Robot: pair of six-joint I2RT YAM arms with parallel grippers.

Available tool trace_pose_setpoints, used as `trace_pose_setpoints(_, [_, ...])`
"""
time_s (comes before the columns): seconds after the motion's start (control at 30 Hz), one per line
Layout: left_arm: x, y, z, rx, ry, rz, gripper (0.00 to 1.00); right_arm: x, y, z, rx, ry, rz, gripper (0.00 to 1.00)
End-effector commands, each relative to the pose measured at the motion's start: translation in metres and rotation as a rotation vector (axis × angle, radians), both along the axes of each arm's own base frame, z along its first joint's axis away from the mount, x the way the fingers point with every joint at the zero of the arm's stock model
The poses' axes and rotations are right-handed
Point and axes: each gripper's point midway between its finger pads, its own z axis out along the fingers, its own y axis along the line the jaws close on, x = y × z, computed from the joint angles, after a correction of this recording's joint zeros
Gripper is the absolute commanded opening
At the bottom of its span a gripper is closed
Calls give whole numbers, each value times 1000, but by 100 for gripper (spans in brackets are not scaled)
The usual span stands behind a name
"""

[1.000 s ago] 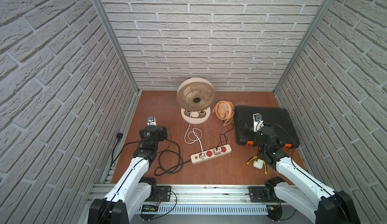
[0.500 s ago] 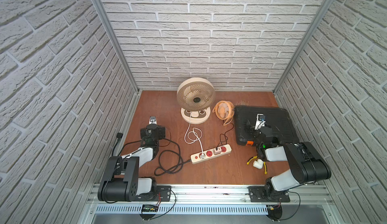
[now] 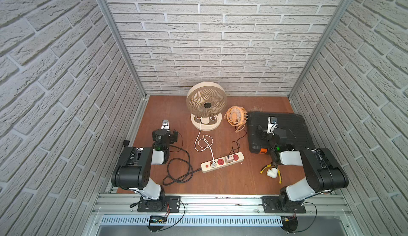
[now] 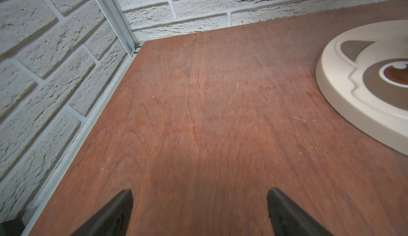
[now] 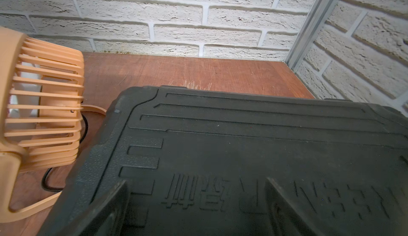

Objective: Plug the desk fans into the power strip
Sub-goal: Reset both arms

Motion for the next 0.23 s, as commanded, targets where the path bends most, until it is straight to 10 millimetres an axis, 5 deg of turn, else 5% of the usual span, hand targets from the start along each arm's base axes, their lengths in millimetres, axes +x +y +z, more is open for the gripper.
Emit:
trace_pose_setpoints(0.0, [10, -3, 20, 10, -78, -22, 98, 1, 1, -4, -5, 20, 15, 99])
trace_pose_setpoints(0.2, [11, -3, 20, 9, -77, -23, 98, 1, 2, -4, -2, 22, 20, 99])
